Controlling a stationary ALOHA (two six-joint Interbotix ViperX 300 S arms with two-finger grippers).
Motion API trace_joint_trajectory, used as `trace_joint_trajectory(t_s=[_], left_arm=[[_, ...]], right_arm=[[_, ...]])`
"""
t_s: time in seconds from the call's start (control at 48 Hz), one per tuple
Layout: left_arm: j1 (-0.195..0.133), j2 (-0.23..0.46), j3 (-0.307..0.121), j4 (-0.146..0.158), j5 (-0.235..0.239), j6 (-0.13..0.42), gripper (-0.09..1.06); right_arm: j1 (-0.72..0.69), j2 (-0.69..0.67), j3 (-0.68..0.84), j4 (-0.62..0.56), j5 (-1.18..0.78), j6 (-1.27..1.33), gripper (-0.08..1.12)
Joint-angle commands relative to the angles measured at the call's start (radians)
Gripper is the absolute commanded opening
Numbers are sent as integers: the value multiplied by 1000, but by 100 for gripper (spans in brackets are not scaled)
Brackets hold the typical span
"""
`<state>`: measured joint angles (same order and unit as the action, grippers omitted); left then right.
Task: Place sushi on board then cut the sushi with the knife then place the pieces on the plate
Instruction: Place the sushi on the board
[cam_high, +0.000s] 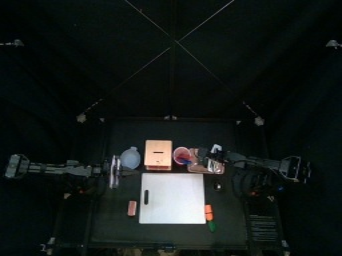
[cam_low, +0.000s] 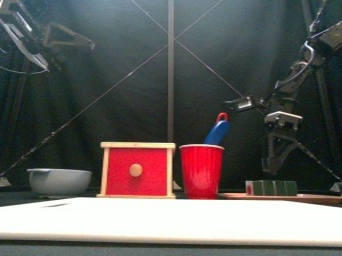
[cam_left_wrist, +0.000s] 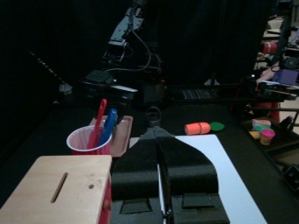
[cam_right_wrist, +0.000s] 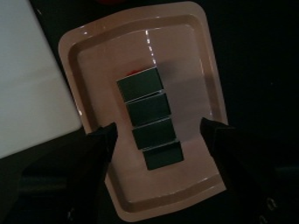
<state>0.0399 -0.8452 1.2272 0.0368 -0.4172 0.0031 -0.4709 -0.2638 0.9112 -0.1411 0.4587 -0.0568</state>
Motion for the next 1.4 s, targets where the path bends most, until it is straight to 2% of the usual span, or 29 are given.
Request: trace_joint_trajectory(t_s=[0.021,0.771,1.146,1.396], left_arm=[[3,3,-11,0,-8,-2,-3],[5,3,-9,0,-8,2,-3],[6,5,-9,0,-8,0,-3],[6,3,-9,0,-8,-2,-3]], right_arm=[[-11,8,-26,0,-18,-2,104],[-15,123,-29,3,-74,2,101],[-23,123,-31,8,-74,3,63],[-23,72,-64,9,-9,5,61]])
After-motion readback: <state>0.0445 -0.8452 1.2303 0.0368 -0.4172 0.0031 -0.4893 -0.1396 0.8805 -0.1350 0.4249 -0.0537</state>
